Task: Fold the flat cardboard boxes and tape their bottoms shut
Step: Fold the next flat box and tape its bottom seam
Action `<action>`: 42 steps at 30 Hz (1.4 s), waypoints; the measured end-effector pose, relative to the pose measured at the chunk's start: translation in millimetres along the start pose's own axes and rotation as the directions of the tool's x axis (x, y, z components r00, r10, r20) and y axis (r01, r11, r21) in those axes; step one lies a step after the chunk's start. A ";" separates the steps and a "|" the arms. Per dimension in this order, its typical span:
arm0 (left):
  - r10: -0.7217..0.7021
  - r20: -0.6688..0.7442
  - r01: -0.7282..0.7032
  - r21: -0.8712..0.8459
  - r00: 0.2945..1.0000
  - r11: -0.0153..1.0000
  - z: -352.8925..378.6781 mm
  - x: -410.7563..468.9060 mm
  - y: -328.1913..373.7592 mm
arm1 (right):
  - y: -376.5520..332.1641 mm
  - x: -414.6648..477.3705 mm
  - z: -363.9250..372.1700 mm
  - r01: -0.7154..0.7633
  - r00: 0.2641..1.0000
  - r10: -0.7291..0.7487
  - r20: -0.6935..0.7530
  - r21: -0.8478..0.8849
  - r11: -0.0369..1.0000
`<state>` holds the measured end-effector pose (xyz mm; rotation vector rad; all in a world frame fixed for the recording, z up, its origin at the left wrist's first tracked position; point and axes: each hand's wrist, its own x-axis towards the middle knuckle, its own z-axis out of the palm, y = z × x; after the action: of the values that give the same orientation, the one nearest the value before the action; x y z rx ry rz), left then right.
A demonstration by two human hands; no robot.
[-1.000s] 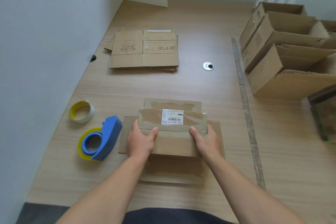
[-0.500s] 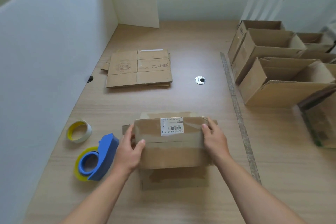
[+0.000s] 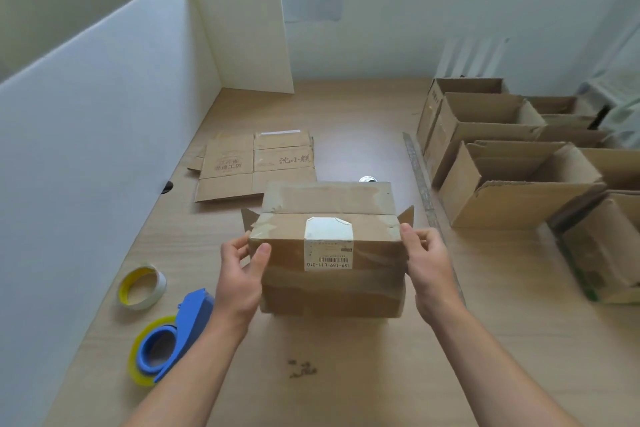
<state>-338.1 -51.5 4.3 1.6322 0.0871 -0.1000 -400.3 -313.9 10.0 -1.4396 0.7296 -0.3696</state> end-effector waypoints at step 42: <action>0.023 0.186 -0.109 0.465 0.982 0.879 -48.5 -55.5 -58.1 | 60.8 31.1 -20.0 -0.169 0.960 0.203 0.192 -0.184 0.968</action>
<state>-399.5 0.9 -43.7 2.1082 -0.1414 -0.2265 -402.2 -341.3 -55.6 -1.5242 0.7297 -0.0092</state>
